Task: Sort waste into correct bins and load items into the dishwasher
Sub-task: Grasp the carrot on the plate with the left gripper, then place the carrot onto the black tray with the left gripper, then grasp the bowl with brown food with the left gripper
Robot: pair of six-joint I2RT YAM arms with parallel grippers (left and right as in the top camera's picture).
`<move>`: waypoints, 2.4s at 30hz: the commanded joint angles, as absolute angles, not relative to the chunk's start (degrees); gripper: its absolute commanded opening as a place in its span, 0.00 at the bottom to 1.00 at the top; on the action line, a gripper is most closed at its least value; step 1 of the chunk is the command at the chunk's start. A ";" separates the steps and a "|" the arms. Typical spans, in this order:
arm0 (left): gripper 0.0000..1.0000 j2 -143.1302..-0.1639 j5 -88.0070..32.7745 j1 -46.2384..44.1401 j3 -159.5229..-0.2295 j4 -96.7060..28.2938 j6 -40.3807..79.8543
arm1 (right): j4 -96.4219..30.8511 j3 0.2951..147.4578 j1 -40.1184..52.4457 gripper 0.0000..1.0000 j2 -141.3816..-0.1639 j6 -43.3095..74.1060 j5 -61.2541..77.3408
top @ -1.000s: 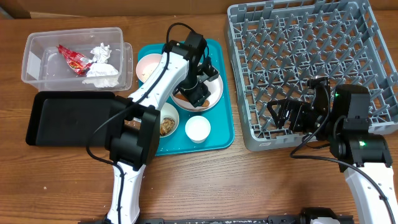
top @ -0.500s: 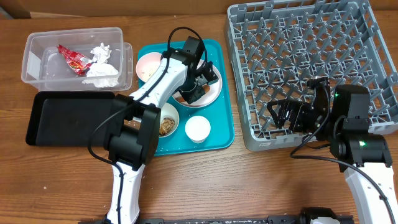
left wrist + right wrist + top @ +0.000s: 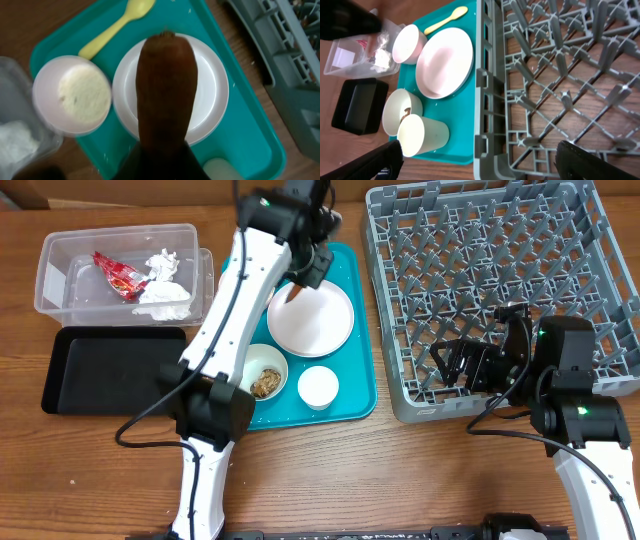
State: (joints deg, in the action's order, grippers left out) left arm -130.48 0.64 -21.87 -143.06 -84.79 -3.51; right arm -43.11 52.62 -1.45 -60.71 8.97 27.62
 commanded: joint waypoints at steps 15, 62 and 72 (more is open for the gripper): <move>0.04 -103.92 2.66 8.93 -109.97 -86.87 12.69 | -41.71 54.39 -1.23 1.00 -60.58 8.56 27.05; 0.65 -102.50 -8.69 -13.80 -85.56 -58.22 5.23 | -42.41 54.39 -1.23 1.00 -60.58 8.75 27.09; 0.50 -113.65 -1.41 -21.17 -85.56 -57.65 8.34 | -42.76 54.39 -1.23 1.00 -60.58 8.73 27.07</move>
State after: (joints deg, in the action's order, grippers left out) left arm -111.33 -4.97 -20.40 -84.79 -57.76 7.14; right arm -42.92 52.73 -1.45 -60.75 8.99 27.42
